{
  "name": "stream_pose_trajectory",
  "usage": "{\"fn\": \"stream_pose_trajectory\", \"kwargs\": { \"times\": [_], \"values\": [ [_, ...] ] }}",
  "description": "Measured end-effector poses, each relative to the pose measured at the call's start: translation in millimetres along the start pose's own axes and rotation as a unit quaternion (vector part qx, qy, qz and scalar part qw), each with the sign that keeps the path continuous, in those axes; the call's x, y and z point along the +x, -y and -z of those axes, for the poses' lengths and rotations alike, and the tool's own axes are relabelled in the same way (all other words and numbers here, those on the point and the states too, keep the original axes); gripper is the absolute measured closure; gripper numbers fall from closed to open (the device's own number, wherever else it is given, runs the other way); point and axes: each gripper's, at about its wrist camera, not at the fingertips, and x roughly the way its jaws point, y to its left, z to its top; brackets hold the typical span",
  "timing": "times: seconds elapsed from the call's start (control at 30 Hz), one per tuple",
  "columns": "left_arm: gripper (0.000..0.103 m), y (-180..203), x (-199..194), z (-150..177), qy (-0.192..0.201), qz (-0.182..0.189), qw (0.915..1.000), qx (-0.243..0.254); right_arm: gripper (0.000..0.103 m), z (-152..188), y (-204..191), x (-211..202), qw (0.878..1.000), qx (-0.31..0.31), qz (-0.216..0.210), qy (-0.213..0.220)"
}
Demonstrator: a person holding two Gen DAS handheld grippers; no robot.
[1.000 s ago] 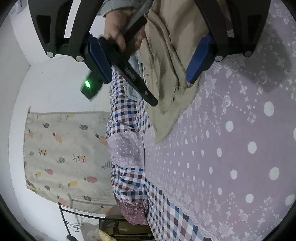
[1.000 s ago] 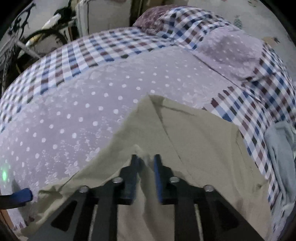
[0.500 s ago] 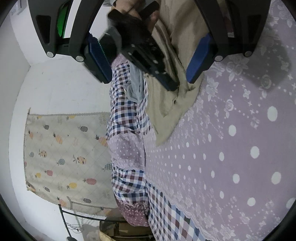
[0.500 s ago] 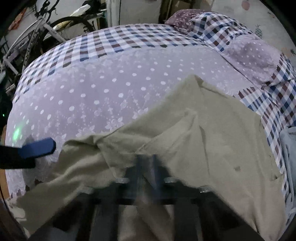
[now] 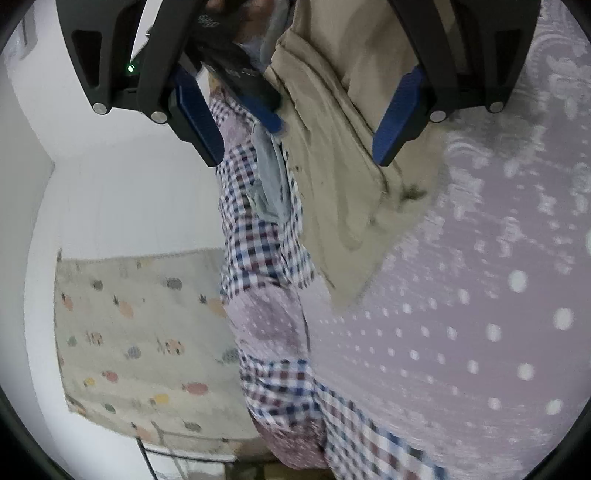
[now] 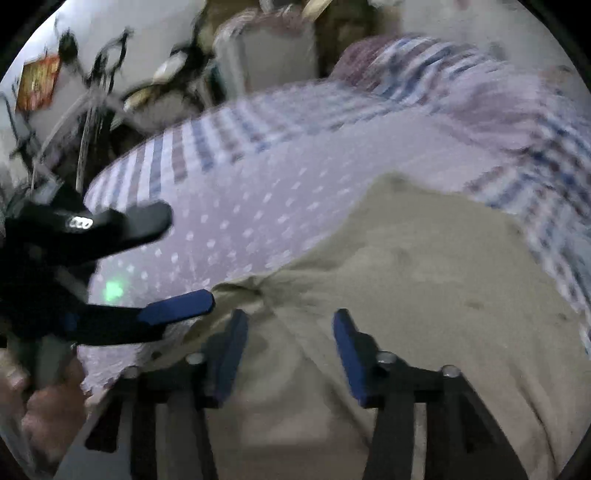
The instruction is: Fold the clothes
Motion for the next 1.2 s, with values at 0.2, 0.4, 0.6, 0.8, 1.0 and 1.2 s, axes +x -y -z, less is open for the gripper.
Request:
{"fn": "stream_pose_trajectory", "kwargs": {
  "times": [0.2,0.4,0.6,0.8,1.0,1.2],
  "values": [
    [0.018,11.3,30.5,6.8,-0.036,-0.014,0.9984,0.04,0.041,61.1,63.9,-109.7,0.991,0.095,0.043,0.089],
    [0.018,18.2,56.9,-2.4,-0.03,-0.086,0.9934,0.07,0.037,148.4,118.3,-196.6,0.964,0.184,0.107,0.158],
    [0.018,19.8,77.9,3.1,-0.031,-0.156,0.9814,0.108,0.035,209.9,164.0,-220.8,0.943,0.227,0.181,0.162],
    [0.018,23.3,91.8,11.7,-0.028,-0.191,0.9718,0.136,0.035,250.8,188.7,-199.5,0.941,0.231,0.214,0.126],
    [0.035,22.0,96.6,12.8,-0.025,-0.203,0.9692,0.137,0.037,244.7,205.5,-172.4,0.948,0.204,0.224,0.1],
    [0.099,-3.8,91.3,7.2,-0.023,-0.212,0.9728,0.09,0.049,234.5,209.3,-140.0,0.952,0.181,0.234,0.078]
  ]
}}
